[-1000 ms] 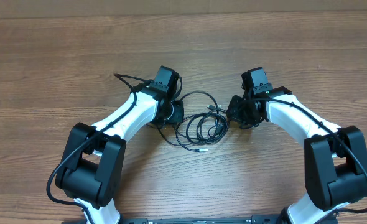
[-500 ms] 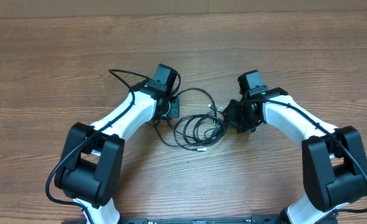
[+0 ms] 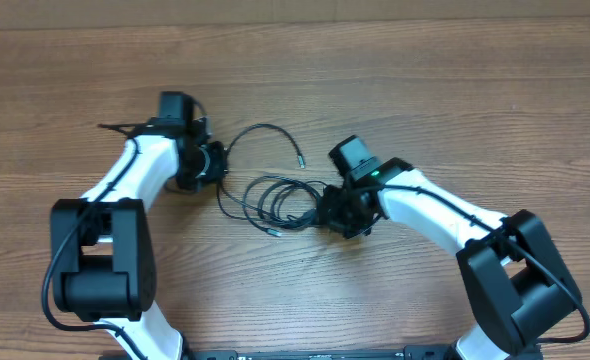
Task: Untangle cables
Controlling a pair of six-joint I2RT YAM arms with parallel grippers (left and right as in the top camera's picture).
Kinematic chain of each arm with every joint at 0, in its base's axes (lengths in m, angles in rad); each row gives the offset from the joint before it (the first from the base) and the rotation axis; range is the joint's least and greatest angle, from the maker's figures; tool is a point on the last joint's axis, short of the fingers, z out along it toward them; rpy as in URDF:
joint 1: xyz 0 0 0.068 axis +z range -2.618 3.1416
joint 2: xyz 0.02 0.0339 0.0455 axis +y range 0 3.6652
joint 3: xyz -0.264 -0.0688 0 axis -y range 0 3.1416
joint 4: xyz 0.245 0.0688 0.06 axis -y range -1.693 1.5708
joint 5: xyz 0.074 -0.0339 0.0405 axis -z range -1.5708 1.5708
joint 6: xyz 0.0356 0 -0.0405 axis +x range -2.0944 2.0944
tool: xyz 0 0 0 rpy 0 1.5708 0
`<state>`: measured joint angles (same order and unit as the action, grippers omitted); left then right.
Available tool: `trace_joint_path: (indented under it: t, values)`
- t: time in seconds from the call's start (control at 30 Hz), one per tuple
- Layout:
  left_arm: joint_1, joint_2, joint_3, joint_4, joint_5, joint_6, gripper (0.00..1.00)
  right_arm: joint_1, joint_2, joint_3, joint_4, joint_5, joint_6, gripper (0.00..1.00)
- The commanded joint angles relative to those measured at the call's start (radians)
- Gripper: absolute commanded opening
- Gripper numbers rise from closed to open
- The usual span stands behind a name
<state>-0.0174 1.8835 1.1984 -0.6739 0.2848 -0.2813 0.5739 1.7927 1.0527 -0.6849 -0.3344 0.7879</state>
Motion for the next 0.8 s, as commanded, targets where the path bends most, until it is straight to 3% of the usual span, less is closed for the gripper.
trace_joint_path:
  t: [0.0, 0.07, 0.27, 0.3, 0.33, 0.67, 0.77]
  values:
    - [0.05, 0.013, 0.018, -0.009, 0.127, 0.069, 0.07, 0.039, 0.003, -0.005, 0.01, -0.003, 0.007, 0.27]
    - [0.064, 0.013, 0.018, -0.009, 0.189, 0.105, 0.07, 0.031, 0.003, 0.009, -0.013, -0.005, -0.037, 0.21]
    - [0.04, 0.013, 0.018, 0.0, 0.346, 0.2, 0.06, -0.074, 0.002, 0.186, -0.273, -0.008, -0.18, 0.19]
    - [0.032, 0.013, 0.018, 0.002, 0.363, 0.208, 0.06, -0.093, 0.002, 0.212, -0.304, -0.009, -0.196, 0.08]
    - [0.016, 0.013, 0.018, 0.006, 0.375, 0.215, 0.05, -0.115, 0.002, 0.24, -0.335, -0.008, -0.2, 0.04]
    - [-0.131, 0.013, 0.018, 0.059, 0.331, 0.215, 0.05, -0.148, 0.003, 0.256, -0.315, -0.025, -0.202, 0.04]
    - [-0.17, 0.013, 0.018, 0.077, 0.286, 0.214, 0.07, -0.134, 0.003, 0.256, -0.312, -0.025, -0.202, 0.13]
